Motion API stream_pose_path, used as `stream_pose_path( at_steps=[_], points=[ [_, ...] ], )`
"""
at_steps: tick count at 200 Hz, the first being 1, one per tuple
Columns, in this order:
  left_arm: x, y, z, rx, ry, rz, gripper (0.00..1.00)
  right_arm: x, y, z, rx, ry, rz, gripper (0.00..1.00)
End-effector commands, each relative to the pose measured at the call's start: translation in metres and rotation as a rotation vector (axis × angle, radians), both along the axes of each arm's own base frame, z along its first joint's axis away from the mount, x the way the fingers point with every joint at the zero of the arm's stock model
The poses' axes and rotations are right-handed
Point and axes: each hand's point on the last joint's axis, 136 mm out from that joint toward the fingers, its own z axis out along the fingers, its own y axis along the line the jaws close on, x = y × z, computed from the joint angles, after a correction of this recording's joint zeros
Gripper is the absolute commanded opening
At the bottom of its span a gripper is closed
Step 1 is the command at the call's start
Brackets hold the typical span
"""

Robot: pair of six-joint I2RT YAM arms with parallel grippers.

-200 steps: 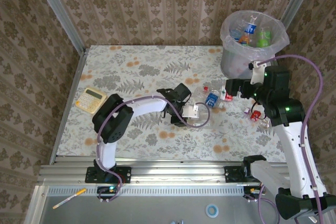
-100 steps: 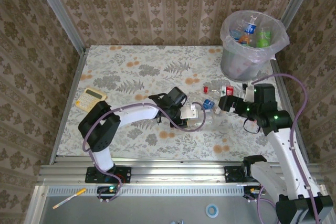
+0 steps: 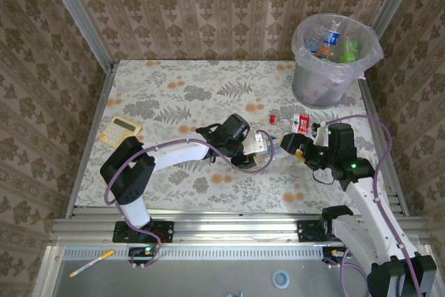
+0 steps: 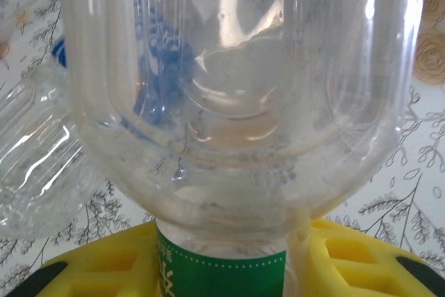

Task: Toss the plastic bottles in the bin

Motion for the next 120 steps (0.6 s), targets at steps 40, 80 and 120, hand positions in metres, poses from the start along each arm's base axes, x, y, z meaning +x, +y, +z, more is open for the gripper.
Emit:
stream_pose_path(
  at_steps=[40, 80, 120],
  points=[
    [-0.011, -0.030, 0.064, -0.207, -0.035, -0.058, 0.26, 0.011, 0.008, -0.001, 0.050, -0.009, 0.004, 0.98],
    [-0.010, -0.034, 0.068, -0.236, -0.065, -0.057, 0.34, 0.024, 0.012, 0.029, 0.069, -0.067, 0.017, 0.59],
    [0.031, -0.026, 0.079, -0.241, -0.087, 0.160, 1.00, 0.023, 0.002, 0.100, -0.023, -0.211, 0.007, 0.41]
  ],
)
